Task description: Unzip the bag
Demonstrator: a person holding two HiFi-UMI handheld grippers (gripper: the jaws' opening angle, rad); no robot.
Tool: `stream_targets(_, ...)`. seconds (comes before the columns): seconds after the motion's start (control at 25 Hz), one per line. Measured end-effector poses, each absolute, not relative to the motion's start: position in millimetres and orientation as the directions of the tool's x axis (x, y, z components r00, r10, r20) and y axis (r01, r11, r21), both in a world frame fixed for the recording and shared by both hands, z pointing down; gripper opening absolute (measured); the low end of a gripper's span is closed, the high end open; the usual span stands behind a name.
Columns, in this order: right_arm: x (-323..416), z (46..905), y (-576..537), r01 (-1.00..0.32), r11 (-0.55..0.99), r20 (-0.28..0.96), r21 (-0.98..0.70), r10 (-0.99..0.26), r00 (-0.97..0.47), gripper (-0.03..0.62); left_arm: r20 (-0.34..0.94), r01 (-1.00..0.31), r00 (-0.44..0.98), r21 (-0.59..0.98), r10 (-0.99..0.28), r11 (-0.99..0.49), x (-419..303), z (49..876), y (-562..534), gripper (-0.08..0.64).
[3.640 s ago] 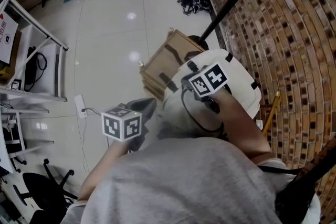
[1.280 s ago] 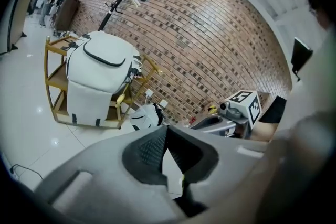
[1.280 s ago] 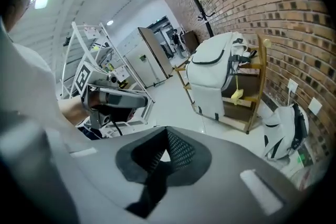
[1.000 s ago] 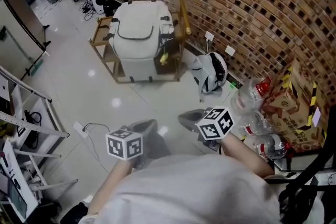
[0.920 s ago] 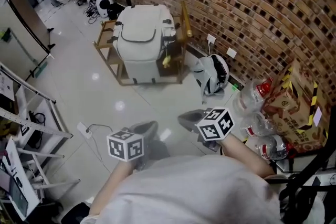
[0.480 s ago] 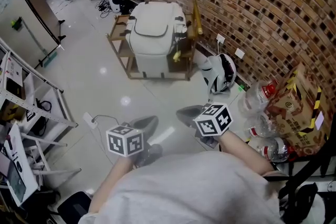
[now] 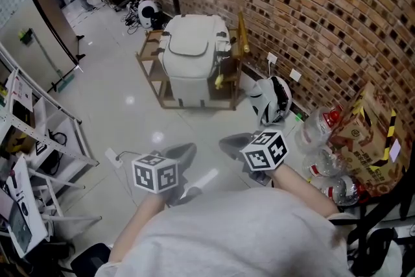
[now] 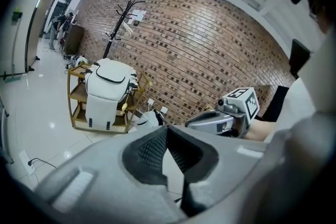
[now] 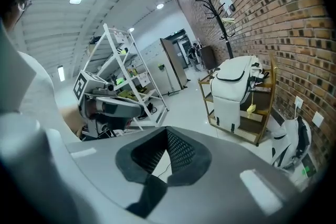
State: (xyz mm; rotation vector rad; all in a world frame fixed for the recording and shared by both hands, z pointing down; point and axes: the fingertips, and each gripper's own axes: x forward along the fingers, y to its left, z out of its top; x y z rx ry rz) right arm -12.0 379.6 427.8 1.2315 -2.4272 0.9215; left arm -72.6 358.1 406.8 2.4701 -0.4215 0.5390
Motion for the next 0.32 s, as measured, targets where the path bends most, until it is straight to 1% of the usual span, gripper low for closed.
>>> stream_targets(0.32,-7.7,426.6,385.9,-0.801,0.443,0.503,-0.403,-0.623,-0.598,0.000,0.463,-0.398,0.870,0.460,-0.168,-0.794,-67.8,405.3,363.6,0.000)
